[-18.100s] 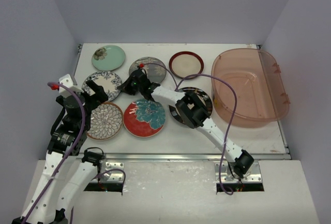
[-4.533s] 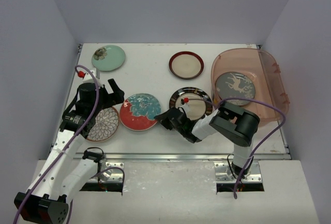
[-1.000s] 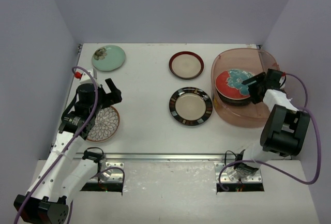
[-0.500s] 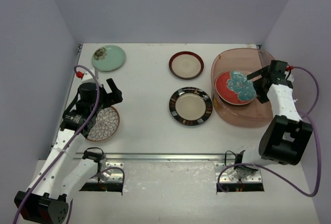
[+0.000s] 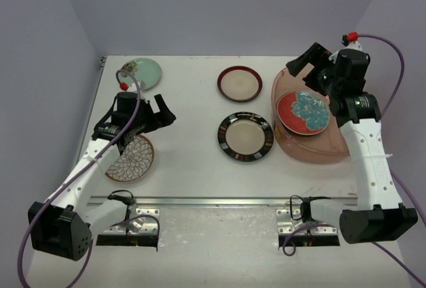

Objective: Place the plates into the plastic bin on the countertop

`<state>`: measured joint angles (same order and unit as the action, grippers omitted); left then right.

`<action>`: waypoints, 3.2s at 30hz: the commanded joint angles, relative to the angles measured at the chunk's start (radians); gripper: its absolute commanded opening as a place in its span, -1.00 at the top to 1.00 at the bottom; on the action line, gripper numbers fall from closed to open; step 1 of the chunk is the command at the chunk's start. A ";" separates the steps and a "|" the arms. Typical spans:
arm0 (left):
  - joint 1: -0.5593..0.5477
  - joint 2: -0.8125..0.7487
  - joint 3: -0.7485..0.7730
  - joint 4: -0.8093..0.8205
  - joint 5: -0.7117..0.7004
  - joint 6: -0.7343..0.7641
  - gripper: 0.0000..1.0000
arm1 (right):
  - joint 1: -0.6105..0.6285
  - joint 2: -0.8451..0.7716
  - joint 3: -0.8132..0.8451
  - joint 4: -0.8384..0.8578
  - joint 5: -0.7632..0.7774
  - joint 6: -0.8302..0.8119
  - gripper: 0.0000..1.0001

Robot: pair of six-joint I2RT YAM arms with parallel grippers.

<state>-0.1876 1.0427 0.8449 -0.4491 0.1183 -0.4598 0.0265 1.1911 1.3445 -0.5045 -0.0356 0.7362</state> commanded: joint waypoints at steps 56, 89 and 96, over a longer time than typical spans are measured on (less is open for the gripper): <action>-0.191 0.465 -0.038 0.649 0.339 -0.250 1.00 | 0.058 -0.169 -0.435 0.277 -0.858 -0.051 -0.98; -0.052 0.119 -0.132 1.144 0.788 -0.725 1.00 | 0.063 0.011 -0.556 0.844 -1.223 0.320 1.00; -0.047 0.121 0.124 0.504 0.418 -0.345 -1.00 | -0.006 -0.049 -0.480 0.576 -1.083 0.253 1.00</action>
<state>-0.2420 1.1869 0.7730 0.3860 0.8187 -1.0522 0.0715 1.2235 0.7598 0.1238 -1.1063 0.9615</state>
